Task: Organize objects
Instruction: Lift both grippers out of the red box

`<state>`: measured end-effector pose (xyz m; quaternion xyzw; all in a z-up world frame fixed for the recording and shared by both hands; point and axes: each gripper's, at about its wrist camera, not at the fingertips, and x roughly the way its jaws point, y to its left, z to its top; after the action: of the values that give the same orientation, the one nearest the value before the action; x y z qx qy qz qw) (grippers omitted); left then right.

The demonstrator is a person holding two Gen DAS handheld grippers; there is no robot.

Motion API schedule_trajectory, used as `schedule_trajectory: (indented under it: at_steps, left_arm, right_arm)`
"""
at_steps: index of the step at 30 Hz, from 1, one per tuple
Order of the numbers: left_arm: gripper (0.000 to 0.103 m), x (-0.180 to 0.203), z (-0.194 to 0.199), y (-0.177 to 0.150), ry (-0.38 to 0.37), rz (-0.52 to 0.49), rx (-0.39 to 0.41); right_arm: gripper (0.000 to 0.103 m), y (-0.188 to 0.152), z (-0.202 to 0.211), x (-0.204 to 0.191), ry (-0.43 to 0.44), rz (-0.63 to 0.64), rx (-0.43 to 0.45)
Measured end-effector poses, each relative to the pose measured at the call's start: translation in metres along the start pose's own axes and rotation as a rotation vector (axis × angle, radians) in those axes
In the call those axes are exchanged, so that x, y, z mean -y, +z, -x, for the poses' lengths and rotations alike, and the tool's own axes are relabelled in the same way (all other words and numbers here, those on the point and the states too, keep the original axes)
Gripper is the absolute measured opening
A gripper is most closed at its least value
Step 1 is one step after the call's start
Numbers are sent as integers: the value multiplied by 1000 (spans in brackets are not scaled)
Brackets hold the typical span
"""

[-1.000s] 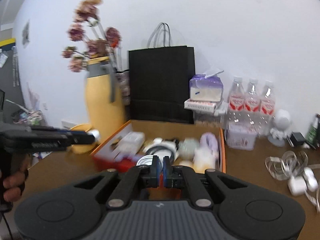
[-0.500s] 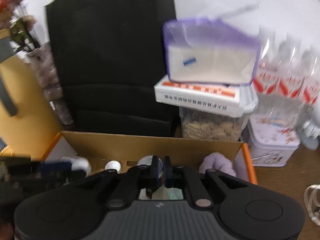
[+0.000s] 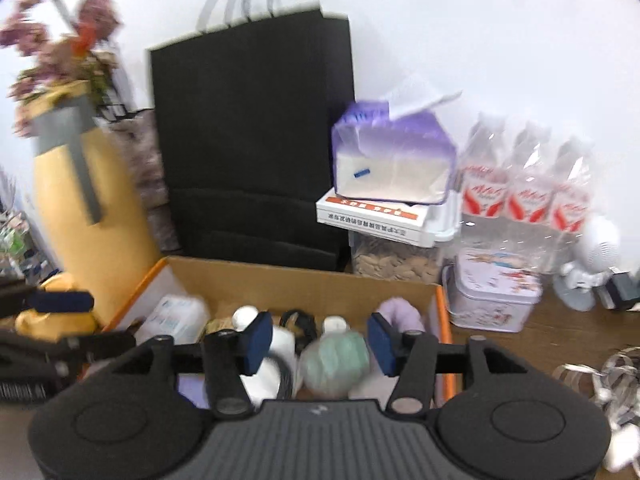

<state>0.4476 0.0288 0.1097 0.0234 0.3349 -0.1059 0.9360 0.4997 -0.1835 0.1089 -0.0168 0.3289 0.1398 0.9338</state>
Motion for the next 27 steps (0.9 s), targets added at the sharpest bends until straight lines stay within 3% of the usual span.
schedule_trajectory:
  at_steps: [3,8,14,17,22,27]
  left_arm:
    - [86,13,52,-32,2,6,58]
    - [95,46,133,-118,6,11,161]
    - [101,74,201,-210,-25,43,166]
    - [103,79,233,-244,7,72,164]
    - [103,87,272,-267,6,55,201]
    - [103,96,266,-258,-33,-1,242]
  right_arm:
    - [57,-33,53,-4,31,15,15]
    - [63,-118,137,-14,33,49,67]
    - [65,-215,226,-27,38,55,83]
    - [75,-254,260,-41,26,97,57]
    - [77,-305,308,-58,46,145,13]
    - [80,-308,322,-51,29,96,48]
